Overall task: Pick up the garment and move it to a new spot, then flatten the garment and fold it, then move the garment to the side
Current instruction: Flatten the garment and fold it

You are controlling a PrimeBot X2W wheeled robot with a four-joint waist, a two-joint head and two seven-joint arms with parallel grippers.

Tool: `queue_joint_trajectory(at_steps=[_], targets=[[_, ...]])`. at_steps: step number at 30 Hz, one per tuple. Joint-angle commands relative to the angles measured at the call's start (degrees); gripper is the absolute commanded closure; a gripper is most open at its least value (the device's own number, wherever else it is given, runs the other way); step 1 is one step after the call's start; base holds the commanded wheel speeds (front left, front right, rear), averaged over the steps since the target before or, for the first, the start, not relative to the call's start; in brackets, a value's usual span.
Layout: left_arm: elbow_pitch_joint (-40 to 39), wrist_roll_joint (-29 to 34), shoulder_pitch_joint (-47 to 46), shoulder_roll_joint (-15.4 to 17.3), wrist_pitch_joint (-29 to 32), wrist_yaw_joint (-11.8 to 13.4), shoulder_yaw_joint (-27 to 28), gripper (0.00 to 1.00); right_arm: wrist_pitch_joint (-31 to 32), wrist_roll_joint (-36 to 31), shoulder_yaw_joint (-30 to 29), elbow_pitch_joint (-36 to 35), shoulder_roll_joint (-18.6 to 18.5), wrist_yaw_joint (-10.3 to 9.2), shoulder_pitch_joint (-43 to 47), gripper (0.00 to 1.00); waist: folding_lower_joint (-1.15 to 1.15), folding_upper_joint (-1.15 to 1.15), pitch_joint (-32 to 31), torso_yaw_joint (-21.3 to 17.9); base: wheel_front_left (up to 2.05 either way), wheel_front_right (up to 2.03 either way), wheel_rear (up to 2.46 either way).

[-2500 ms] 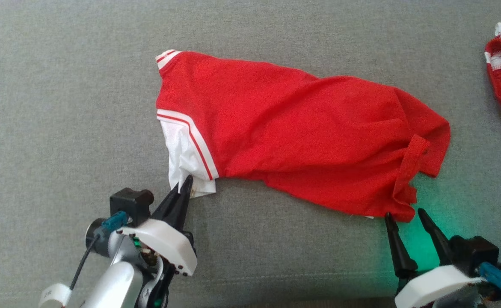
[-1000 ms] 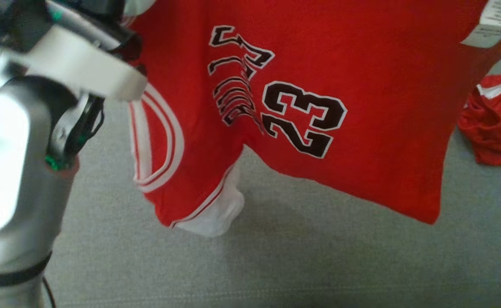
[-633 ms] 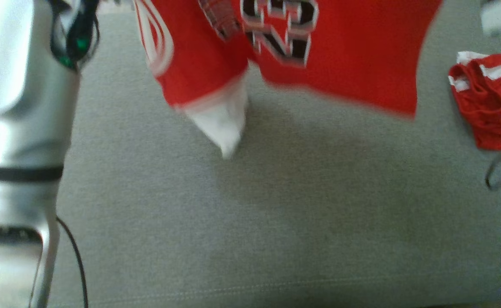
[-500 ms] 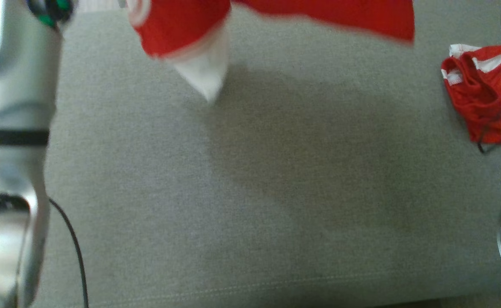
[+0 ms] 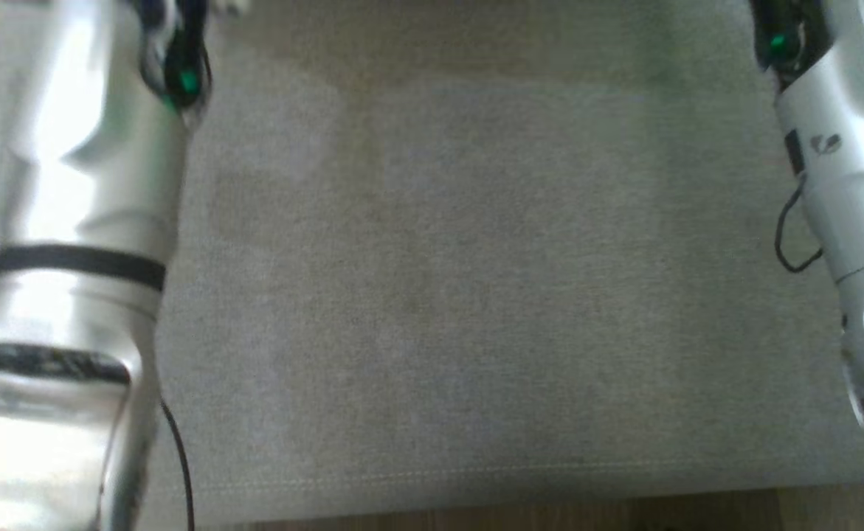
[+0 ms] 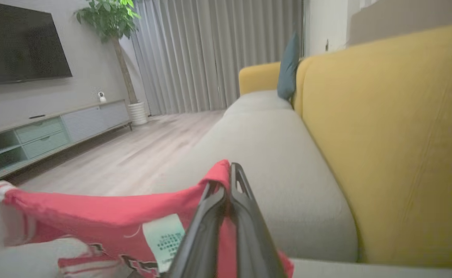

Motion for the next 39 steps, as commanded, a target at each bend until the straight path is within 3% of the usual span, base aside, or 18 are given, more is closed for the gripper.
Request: queue_joint_trajectory(at_steps=[1, 9, 20, 27, 39], targets=[[-1.2, -0.4, -0.5, 1.3, -0.3, -0.5, 1.7, 1.0, -1.1, 1.7, 1.1, -0.2, 1.3, 0.21, 0.8, 1.0, -0.02, 0.0, 3.7, 2.0, 0.0, 0.0, 0.0], [-3.1, 0.4, 10.0, -0.1, -0.3, 0.2, 3.9, 1.0, -2.7, 7.6, 3.1, 1.5, 0.4, 0.21, 10.0, 1.0, -0.02, 0.0, 3.8, 2.9, 0.0, 0.0, 0.0], [-22.9, 3.1, 37.0, -0.4, -0.3, 1.7, 7.9, 1.0, -2.7, 8.2, -4.2, -10.4, -0.2, 0.21, 35.9, 1.0, -0.02, 0.0, -3.5, 2.2, 0.0, 0.0, 0.0], [-33.6, 6.3, 53.7, 0.7, 0.1, 2.8, 6.3, 1.0, -1.0, 6.5, -11.4, -23.0, 0.6, 0.21, 55.7, 1.0, -0.02, 0.0, -9.1, 2.0, 0.0, 0.0, 0.0], [-56.8, 6.0, 78.3, 0.7, 13.5, 9.9, 3.7, 1.0, 15.2, -1.4, -21.8, -49.8, 5.5, 0.21, 80.9, 1.0, -0.02, 0.0, -14.6, 1.8, 0.0, 0.0, 0.0]])
